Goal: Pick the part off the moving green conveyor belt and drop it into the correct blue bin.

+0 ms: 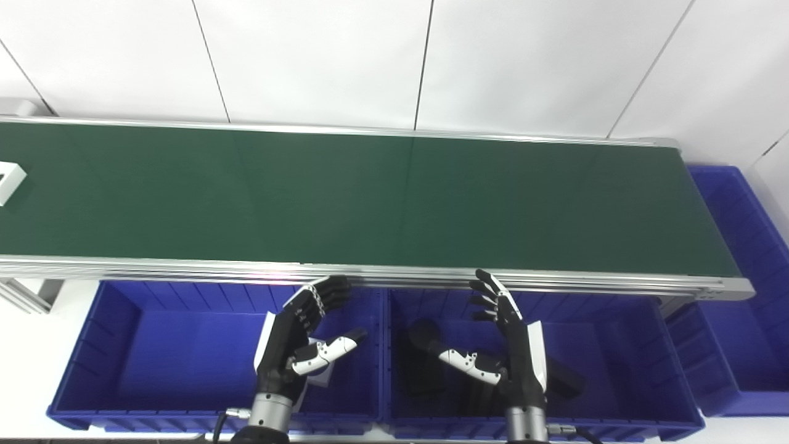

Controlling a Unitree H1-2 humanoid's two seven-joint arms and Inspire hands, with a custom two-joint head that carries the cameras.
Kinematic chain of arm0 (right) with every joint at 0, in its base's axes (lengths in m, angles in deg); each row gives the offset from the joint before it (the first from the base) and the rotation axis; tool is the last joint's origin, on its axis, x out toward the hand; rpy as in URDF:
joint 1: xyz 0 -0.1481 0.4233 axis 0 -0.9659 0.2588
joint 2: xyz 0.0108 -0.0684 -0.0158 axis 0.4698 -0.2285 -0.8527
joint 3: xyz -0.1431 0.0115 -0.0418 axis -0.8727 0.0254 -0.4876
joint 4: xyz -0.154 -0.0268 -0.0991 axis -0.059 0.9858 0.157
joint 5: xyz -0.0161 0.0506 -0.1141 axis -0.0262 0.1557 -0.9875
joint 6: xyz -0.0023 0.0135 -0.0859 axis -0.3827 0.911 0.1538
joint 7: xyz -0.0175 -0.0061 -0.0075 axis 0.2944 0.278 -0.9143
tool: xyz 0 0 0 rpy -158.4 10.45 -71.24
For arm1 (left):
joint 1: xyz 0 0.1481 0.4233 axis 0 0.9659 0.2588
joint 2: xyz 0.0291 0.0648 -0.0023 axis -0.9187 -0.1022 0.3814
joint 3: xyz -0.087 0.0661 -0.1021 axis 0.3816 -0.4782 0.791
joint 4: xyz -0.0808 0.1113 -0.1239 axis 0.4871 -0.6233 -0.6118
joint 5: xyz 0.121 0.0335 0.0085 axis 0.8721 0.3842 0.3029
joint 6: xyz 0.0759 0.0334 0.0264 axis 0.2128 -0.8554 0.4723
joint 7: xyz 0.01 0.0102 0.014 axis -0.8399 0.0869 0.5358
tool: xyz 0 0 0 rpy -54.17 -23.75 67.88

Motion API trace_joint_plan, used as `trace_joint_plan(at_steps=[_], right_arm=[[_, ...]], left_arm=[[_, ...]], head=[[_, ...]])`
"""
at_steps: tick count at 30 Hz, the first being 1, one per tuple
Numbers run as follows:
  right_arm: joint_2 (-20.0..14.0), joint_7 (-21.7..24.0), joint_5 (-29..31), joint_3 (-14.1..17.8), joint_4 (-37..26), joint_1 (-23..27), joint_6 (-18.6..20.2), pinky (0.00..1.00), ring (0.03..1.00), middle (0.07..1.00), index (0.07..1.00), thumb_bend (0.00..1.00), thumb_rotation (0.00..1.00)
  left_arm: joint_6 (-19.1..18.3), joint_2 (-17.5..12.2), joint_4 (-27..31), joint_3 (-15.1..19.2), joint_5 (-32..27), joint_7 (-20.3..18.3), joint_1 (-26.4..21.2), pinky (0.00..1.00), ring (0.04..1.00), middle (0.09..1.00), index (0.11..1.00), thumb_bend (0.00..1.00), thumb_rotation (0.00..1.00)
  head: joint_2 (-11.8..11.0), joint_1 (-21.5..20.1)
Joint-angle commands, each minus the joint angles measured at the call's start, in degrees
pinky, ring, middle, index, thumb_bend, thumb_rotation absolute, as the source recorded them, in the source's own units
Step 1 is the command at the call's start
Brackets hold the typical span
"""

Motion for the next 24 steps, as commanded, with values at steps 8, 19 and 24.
trace_joint_plan(at_steps=[8, 19, 24], right_arm=[[0.96, 0.37, -0.13, 1.20, -1.01, 1.49, -2.86, 0.62, 0.752, 0.801, 0.853, 0.68, 0.13], [0.24, 2.42, 0.17, 1.61, -2.40, 1.60, -2.84, 0.62, 0.743, 0.799, 0.856, 0.66, 0.11], [-0.54, 3.91, 0.77, 1.85, -2.55, 1.71, -2.87, 0.63, 0.739, 0.801, 0.854, 0.64, 0.12]], left_arm=[[0.24, -1.22, -0.20, -2.00, 0.70, -0.76, -2.62, 0.74, 0.719, 0.735, 0.733, 0.61, 0.00], [1.03, -0.18, -0.56, -2.05, 1.03, 0.82, -3.42, 0.74, 0.737, 0.755, 0.751, 0.56, 0.00], [-1.13, -1.18, 0.18, -3.07, 2.51, 0.18, -4.60, 0.74, 0.756, 0.771, 0.742, 0.59, 0.00]], head=[[-0.23, -0.38], [0.30, 0.83], [0.41, 0.41]])
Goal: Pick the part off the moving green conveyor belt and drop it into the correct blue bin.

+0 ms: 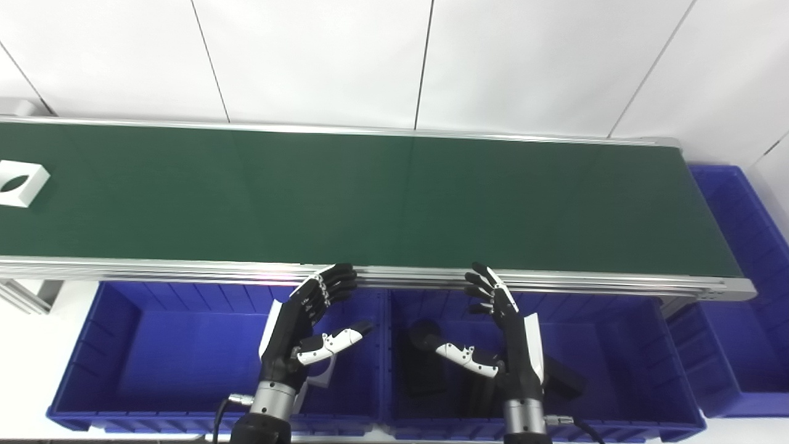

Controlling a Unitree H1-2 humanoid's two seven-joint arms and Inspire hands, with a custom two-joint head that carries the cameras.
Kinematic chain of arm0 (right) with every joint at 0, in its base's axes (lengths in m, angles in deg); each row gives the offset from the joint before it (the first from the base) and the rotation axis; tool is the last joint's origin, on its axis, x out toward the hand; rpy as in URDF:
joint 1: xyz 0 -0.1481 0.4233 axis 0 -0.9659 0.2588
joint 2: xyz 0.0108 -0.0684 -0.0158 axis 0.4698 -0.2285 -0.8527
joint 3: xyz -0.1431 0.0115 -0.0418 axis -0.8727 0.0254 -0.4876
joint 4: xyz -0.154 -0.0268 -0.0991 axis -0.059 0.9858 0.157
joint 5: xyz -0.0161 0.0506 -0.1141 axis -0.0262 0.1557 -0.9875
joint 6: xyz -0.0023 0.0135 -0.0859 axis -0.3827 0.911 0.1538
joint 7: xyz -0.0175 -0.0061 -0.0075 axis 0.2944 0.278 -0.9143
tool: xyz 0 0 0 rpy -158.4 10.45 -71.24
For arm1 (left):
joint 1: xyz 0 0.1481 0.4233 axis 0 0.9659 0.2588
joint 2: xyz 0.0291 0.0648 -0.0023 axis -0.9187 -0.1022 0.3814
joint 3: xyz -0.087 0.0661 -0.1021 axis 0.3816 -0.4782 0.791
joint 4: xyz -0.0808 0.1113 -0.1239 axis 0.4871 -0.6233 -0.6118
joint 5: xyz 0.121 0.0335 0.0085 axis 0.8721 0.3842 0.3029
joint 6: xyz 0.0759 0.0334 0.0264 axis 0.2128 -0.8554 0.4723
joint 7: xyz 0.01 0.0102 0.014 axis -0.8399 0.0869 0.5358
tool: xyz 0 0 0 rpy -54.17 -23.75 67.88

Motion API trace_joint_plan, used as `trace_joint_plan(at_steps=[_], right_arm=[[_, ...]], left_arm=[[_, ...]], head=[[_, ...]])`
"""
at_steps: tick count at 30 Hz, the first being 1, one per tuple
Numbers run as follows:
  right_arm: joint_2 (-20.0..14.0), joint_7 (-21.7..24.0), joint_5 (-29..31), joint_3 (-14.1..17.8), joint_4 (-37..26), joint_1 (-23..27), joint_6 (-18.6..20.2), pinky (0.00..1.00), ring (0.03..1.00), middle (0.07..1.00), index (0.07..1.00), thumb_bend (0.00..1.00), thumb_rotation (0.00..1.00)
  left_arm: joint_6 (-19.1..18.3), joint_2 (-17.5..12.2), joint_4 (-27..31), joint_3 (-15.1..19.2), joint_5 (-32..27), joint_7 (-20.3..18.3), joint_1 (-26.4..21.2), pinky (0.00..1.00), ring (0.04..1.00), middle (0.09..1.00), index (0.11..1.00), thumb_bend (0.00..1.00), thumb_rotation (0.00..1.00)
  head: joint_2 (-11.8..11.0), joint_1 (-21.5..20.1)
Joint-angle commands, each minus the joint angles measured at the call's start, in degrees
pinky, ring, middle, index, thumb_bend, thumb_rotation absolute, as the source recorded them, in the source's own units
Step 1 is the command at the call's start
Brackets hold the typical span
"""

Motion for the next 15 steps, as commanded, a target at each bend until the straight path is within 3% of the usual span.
trace_joint_plan(at_steps=[1, 8, 12, 15], right_arm=[[-0.34, 0.68, 0.52, 0.14, -1.38, 0.39, -2.87, 0.62, 0.737, 0.800, 0.855, 0.65, 0.12], [-0.93, 0.90, 0.24, 0.42, -4.38, -2.31, -2.86, 0.63, 0.742, 0.805, 0.855, 0.67, 0.11], [-0.60, 0.37, -1.46, 0.96, -5.64, -3.95, -2.81, 0.62, 0.729, 0.793, 0.852, 0.67, 0.10], [-0.28, 0.88, -1.90, 1.20, -7.55, -5.41, -2.69, 0.63, 0.731, 0.798, 0.852, 0.67, 0.09]], left_arm=[[0.01, 0.07, 1.78, -0.35, 0.68, 0.03, -1.58, 0.75, 0.758, 0.769, 0.736, 0.61, 0.00], [0.92, 1.45, 1.32, -0.27, 0.44, 1.20, -0.96, 0.75, 0.742, 0.748, 0.718, 0.61, 0.00], [2.74, 0.95, 0.44, -0.40, -0.47, 0.46, -0.37, 0.74, 0.736, 0.744, 0.717, 0.59, 0.00], [2.81, 0.39, 1.69, -0.49, -1.53, -0.30, 0.96, 0.74, 0.731, 0.740, 0.720, 0.58, 0.00]], head=[[-0.11, -0.31], [0.52, -1.77], [-0.26, -2.38], [1.35, -2.96]])
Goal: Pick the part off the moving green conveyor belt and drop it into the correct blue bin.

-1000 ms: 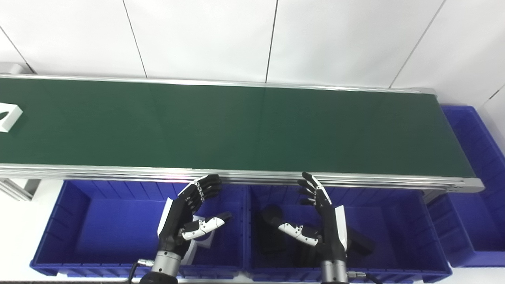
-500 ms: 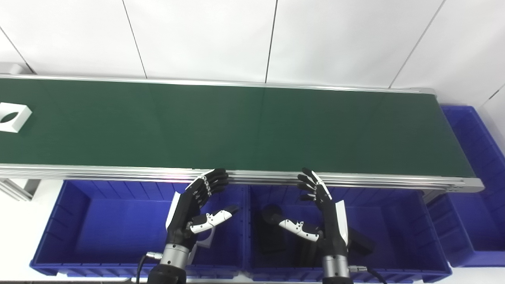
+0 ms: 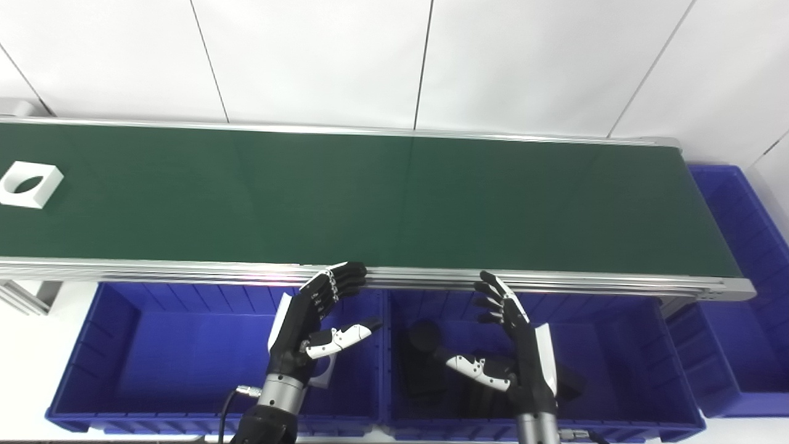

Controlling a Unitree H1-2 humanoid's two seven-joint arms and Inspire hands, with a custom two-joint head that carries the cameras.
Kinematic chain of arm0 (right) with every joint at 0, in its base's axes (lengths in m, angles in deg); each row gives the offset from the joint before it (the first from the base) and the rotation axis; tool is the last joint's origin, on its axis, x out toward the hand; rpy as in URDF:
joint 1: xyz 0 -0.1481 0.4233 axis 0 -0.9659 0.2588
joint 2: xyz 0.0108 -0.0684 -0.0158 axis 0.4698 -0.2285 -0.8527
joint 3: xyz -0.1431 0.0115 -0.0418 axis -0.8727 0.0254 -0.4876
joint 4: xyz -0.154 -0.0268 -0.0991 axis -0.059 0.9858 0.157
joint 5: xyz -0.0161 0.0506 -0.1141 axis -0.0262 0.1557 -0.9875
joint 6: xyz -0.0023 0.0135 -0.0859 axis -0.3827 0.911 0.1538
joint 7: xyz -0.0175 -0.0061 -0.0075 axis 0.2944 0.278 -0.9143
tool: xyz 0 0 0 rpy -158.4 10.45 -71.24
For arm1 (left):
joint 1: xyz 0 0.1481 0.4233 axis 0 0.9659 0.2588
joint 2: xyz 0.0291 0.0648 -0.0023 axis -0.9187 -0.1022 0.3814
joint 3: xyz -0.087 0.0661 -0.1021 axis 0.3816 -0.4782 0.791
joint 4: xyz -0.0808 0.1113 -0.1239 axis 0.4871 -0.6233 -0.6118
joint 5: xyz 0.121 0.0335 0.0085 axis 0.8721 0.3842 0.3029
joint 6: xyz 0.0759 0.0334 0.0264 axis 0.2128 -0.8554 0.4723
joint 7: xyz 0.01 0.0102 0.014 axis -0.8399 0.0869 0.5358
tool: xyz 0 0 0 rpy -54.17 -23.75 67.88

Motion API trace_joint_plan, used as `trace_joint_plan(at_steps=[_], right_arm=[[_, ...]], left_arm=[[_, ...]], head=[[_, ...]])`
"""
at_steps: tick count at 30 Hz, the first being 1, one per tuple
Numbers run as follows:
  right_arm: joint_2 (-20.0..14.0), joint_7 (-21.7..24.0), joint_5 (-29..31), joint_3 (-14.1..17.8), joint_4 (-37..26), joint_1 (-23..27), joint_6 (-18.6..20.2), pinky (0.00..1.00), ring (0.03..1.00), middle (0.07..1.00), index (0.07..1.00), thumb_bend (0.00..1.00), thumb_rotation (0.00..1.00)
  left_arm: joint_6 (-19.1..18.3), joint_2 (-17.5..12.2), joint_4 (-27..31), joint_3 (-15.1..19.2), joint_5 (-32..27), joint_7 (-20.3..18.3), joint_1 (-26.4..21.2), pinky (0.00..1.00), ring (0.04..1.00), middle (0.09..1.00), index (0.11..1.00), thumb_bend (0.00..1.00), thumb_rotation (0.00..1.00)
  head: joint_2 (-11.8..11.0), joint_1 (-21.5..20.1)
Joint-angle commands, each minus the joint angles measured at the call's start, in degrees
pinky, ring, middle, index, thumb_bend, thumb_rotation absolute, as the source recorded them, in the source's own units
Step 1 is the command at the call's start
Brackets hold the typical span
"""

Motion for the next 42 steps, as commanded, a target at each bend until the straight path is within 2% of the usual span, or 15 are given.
trace_joint_plan(at_steps=[1, 5, 10, 13, 20, 24, 26, 29, 35, 42], right_arm=[[0.71, 0.34, -0.87, 0.42, -2.72, -0.37, -2.62, 0.64, 0.738, 0.798, 0.854, 0.66, 0.09], [0.95, 0.96, -0.81, 1.56, -2.95, 0.10, -2.19, 0.65, 0.745, 0.798, 0.857, 0.66, 0.08], [0.22, 0.85, 0.58, 2.24, 1.64, 2.76, -2.85, 0.63, 0.734, 0.799, 0.853, 0.67, 0.06], [-0.63, 1.17, 1.32, 1.79, 4.22, 3.81, -2.88, 0.62, 0.730, 0.798, 0.857, 0.65, 0.06], [-1.25, 0.37, 0.80, 0.19, 4.61, 3.93, -2.88, 0.60, 0.709, 0.783, 0.847, 0.67, 0.09], [-1.20, 1.59, 1.46, 0.27, 3.72, 3.37, -2.85, 0.61, 0.712, 0.789, 0.852, 0.67, 0.10], [-1.13, 2.39, 1.50, 0.55, 2.63, 2.77, -2.73, 0.61, 0.712, 0.790, 0.852, 0.67, 0.10], [-1.40, 4.57, 2.07, 1.18, 0.85, 2.23, -1.87, 0.61, 0.724, 0.796, 0.860, 0.66, 0.12], [-1.72, 6.92, 2.57, 2.47, 0.30, 2.06, -2.45, 0.62, 0.728, 0.803, 0.853, 0.67, 0.09], [-3.48, 8.41, 4.57, 2.80, 2.26, 3.38, -2.86, 0.64, 0.736, 0.801, 0.856, 0.66, 0.04]], left_arm=[[2.09, -0.46, 2.12, -0.27, -1.08, -0.97, 0.84, 0.75, 0.734, 0.744, 0.727, 0.58, 0.00], [2.71, -0.68, 0.93, -0.19, -1.59, -1.77, 0.62, 0.74, 0.723, 0.735, 0.718, 0.59, 0.00], [2.71, -0.13, -2.13, -0.22, -1.00, -1.32, -1.69, 0.72, 0.710, 0.726, 0.717, 0.61, 0.00], [2.86, 0.19, -3.11, -0.27, -0.97, -1.29, -2.88, 0.71, 0.703, 0.719, 0.710, 0.62, 0.00], [1.98, 0.88, -1.41, -0.32, -0.90, -0.81, -2.02, 0.69, 0.680, 0.693, 0.690, 0.57, 0.00], [0.87, 1.17, -0.10, -0.31, -0.29, -0.01, -0.87, 0.71, 0.683, 0.692, 0.685, 0.55, 0.00], [0.41, 1.15, 0.83, -0.51, -0.12, 0.14, -0.27, 0.71, 0.684, 0.693, 0.686, 0.56, 0.00], [0.30, 1.39, 0.99, -0.61, 0.59, 0.59, -0.27, 0.70, 0.692, 0.707, 0.693, 0.55, 0.00], [1.28, 2.51, -0.24, -0.97, 1.09, 1.48, -1.00, 0.70, 0.684, 0.689, 0.682, 0.58, 0.00], [2.53, 3.69, -3.12, -1.06, 3.23, 3.14, -1.73, 0.67, 0.681, 0.690, 0.676, 0.64, 0.00]], head=[[0.04, 0.03], [0.06, 0.43], [-1.27, 1.97], [-3.12, 3.19], [-2.39, 3.63], [-1.99, 3.52], [-0.83, 3.93], [-0.81, 4.27], [-1.89, 8.34], [-4.21, 15.92]])
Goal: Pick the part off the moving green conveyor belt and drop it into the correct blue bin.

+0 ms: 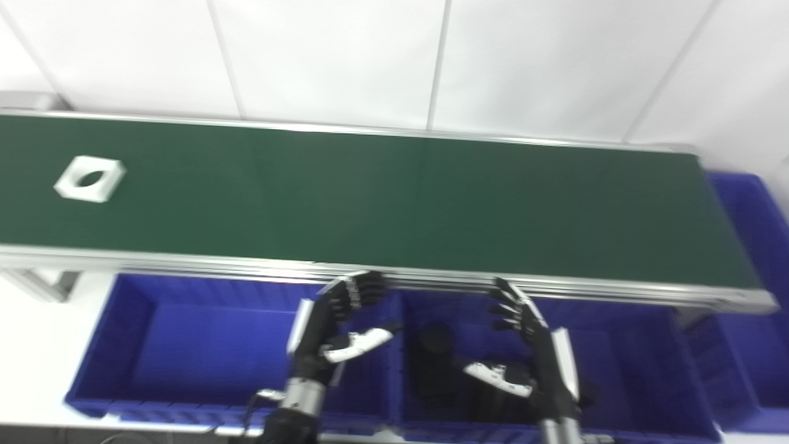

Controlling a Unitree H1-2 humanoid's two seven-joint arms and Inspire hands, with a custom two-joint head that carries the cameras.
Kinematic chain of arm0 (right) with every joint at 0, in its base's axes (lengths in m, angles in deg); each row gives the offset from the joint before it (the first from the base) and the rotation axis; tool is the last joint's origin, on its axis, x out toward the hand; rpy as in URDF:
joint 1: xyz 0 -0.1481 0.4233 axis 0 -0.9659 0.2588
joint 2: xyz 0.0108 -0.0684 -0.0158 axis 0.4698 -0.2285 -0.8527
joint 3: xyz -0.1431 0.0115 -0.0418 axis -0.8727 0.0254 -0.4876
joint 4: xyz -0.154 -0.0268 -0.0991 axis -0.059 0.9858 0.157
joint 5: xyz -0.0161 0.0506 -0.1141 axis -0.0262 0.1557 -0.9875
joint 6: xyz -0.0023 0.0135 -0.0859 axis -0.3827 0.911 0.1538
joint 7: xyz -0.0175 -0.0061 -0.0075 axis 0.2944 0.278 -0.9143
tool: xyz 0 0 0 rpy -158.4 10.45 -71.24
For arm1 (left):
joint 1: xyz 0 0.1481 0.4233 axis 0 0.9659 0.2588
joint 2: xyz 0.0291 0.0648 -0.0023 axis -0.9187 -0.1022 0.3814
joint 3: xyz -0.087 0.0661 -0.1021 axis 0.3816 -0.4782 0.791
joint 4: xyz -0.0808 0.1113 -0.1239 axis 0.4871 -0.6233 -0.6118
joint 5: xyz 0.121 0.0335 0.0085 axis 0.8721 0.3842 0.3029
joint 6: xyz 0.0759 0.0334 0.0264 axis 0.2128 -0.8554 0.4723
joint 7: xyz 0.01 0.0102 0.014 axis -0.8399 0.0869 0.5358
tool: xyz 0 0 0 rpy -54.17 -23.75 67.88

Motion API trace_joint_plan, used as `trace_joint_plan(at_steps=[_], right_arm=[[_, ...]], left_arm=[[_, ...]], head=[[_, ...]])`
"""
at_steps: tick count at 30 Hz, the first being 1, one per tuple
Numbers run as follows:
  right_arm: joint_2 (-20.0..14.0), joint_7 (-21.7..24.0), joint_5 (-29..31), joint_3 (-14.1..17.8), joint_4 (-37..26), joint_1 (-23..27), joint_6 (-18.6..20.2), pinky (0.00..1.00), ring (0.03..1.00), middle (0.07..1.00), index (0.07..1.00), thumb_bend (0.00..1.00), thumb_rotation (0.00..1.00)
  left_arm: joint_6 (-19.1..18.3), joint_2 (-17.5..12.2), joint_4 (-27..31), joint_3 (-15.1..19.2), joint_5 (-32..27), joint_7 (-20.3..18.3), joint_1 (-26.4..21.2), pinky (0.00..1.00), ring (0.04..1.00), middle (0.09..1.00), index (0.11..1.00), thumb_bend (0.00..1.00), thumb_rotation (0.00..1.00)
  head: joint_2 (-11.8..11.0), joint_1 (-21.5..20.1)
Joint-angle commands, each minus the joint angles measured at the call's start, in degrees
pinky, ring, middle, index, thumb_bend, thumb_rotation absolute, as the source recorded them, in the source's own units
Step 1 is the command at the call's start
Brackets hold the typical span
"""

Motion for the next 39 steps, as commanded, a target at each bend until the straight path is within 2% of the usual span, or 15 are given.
trace_joint_plan(at_steps=[1, 2, 6, 11, 14, 15, 21, 23, 25, 27, 29, 30, 33, 36, 39], right_arm=[[-1.01, 0.20, 0.96, 0.32, -0.89, 1.25, -2.75, 0.64, 0.734, 0.799, 0.854, 0.66, 0.05], [-1.48, 0.13, 1.12, 0.26, -0.66, 1.52, -2.74, 0.64, 0.734, 0.799, 0.854, 0.66, 0.05], [-2.80, 0.02, 2.29, -0.45, 0.00, 2.11, -2.74, 0.63, 0.725, 0.796, 0.853, 0.66, 0.06], [-3.36, -0.45, 3.89, -1.37, 1.80, 2.66, -2.76, 0.63, 0.725, 0.795, 0.854, 0.67, 0.00], [-3.51, -0.31, 4.94, -2.20, 2.84, 3.12, -2.76, 0.64, 0.731, 0.799, 0.857, 0.66, 0.00], [-3.56, -0.26, 5.27, -2.48, 3.09, 3.29, -2.76, 0.64, 0.732, 0.799, 0.857, 0.66, 0.00], [-4.13, -0.25, 6.29, -3.66, 5.18, 4.71, -2.76, 0.65, 0.744, 0.809, 0.873, 0.64, 0.00], [-4.36, -0.15, 6.86, -3.73, 6.04, 5.25, -2.75, 0.65, 0.744, 0.811, 0.874, 0.63, 0.00], [-4.60, -0.08, 7.26, -3.86, 6.48, 5.55, -2.76, 0.65, 0.740, 0.813, 0.878, 0.62, 0.00], [-5.22, 0.26, 7.75, -3.77, 7.18, 5.98, -2.77, 0.66, 0.747, 0.820, 0.887, 0.61, 0.00], [-5.80, 0.52, 8.25, -3.64, 7.84, 6.22, -2.77, 0.68, 0.771, 0.840, 0.909, 0.59, 0.00], [-5.98, 0.88, 8.73, -3.31, 8.18, 6.35, -2.77, 0.69, 0.784, 0.849, 0.917, 0.59, 0.00], [-6.21, 2.48, 10.26, -2.31, 8.53, 6.56, -2.76, 0.74, 0.812, 0.871, 0.935, 0.56, 0.00], [-5.95, 2.82, 10.59, -1.53, 8.87, 6.79, -2.77, 0.76, 0.817, 0.865, 0.929, 0.52, 0.00], [-5.41, 4.10, 11.56, -0.82, 9.50, 7.23, -2.77, 0.79, 0.834, 0.878, 0.943, 0.49, 0.00]], left_arm=[[2.67, 0.83, 0.03, -0.32, 1.06, 1.14, -1.29, 0.67, 0.681, 0.691, 0.676, 0.64, 0.00], [2.73, 1.04, -0.29, -0.40, 1.20, 1.46, -1.38, 0.67, 0.681, 0.692, 0.676, 0.64, 0.00], [2.77, 1.85, -0.91, -0.90, 1.54, 2.70, -1.36, 0.65, 0.669, 0.685, 0.672, 0.61, 0.00], [2.83, 1.91, -1.42, -1.68, 2.24, 3.94, -1.17, 0.67, 0.667, 0.675, 0.670, 0.61, 0.00], [2.83, 1.78, -1.83, -1.83, 2.28, 4.58, -1.11, 0.67, 0.666, 0.672, 0.669, 0.60, 0.00], [2.83, 1.71, -1.99, -1.90, 2.36, 4.80, -1.14, 0.67, 0.671, 0.674, 0.671, 0.61, 0.00], [2.84, 1.30, -3.53, -3.15, 3.17, 6.66, -2.02, 0.66, 0.666, 0.663, 0.666, 0.62, 0.00], [2.84, 1.56, -4.78, -3.37, 3.09, 7.71, -2.61, 0.66, 0.655, 0.655, 0.661, 0.64, 0.00], [2.84, 1.81, -5.70, -3.34, 3.02, 8.59, -3.00, 0.67, 0.662, 0.660, 0.662, 0.66, 0.00], [2.85, 1.78, -6.72, -3.77, 3.71, 10.09, -3.70, 0.67, 0.665, 0.662, 0.661, 0.66, 0.00], [2.85, 1.68, -7.42, -4.10, 4.04, 11.03, -4.15, 0.66, 0.665, 0.660, 0.652, 0.66, 0.00], [2.85, 1.67, -7.96, -4.34, 4.31, 11.68, -4.52, 0.66, 0.661, 0.656, 0.649, 0.67, 0.00], [2.85, 1.78, -9.32, -4.77, 4.28, 12.93, -5.60, 0.65, 0.643, 0.643, 0.644, 0.70, 0.00], [2.85, 1.90, -10.34, -5.11, 4.03, 13.68, -6.43, 0.63, 0.629, 0.633, 0.641, 0.72, 0.00], [2.85, 1.57, -11.00, -6.43, 5.90, 16.29, -7.30, 0.64, 0.626, 0.625, 0.643, 0.73, 0.00]], head=[[-0.17, 0.34], [-0.78, 2.38], [-1.90, 5.72], [-2.92, 8.05], [-5.20, 11.11], [-5.20, 11.11], [-8.51, 16.01], [-10.61, 19.14], [-10.81, 19.54], [-12.51, 24.11], [-12.64, 24.50], [-13.62, 27.81], [-14.27, 31.31], [-14.59, 33.31], [-14.80, 35.13]])
